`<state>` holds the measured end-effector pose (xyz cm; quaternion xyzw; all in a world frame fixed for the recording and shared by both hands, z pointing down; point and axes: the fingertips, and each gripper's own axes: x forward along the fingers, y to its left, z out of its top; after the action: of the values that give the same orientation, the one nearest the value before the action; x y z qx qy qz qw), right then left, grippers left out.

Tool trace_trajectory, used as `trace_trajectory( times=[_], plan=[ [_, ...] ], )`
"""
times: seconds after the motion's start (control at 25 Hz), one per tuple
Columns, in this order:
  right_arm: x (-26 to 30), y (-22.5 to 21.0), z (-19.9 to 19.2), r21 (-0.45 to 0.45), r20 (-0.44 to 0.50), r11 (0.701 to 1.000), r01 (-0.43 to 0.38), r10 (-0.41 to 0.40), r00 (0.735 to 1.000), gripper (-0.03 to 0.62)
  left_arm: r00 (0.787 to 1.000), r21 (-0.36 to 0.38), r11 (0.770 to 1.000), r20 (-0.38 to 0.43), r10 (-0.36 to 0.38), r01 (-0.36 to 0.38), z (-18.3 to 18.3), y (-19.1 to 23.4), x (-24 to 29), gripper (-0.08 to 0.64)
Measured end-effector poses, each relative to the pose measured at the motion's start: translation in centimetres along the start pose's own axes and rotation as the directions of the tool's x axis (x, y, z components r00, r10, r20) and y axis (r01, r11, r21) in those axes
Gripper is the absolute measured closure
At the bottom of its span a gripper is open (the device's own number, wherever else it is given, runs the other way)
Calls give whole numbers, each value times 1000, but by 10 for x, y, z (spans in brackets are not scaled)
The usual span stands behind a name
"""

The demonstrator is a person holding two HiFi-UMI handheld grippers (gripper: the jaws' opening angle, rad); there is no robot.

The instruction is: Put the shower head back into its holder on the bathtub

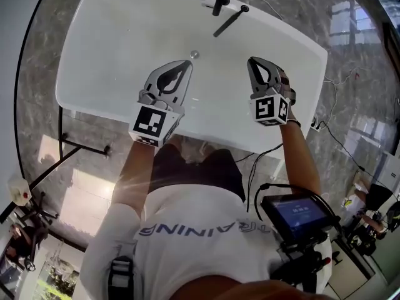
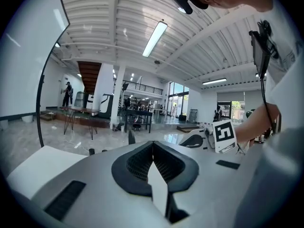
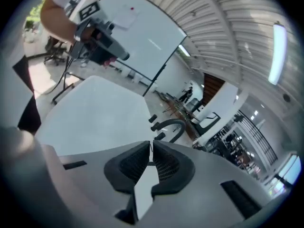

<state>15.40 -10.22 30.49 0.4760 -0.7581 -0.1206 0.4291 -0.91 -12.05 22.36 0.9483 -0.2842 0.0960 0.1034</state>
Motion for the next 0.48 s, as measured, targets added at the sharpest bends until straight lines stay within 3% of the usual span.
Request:
trace_trajectory(
  times=[0.12, 0.24, 0.36, 0.48],
  plan=[
    [57, 22, -25, -175, -37, 981, -86, 81, 996, 578, 1000, 14, 1000, 2, 24, -24, -39, 21, 14, 543],
    [112, 39, -54, -325, -72, 933, -155, 139, 988, 570, 999, -15, 999, 11, 33, -33, -67, 38, 31, 543],
    [159, 61, -85, -482, -130, 843, -239, 201, 971, 504, 998, -76, 995, 14, 60, -59, -95, 50, 41, 543],
    [207, 78, -118, -637, -180, 715, -288, 226, 957, 479, 995, -117, 989, 6, 97, -95, -131, 64, 49, 543]
  ],
)
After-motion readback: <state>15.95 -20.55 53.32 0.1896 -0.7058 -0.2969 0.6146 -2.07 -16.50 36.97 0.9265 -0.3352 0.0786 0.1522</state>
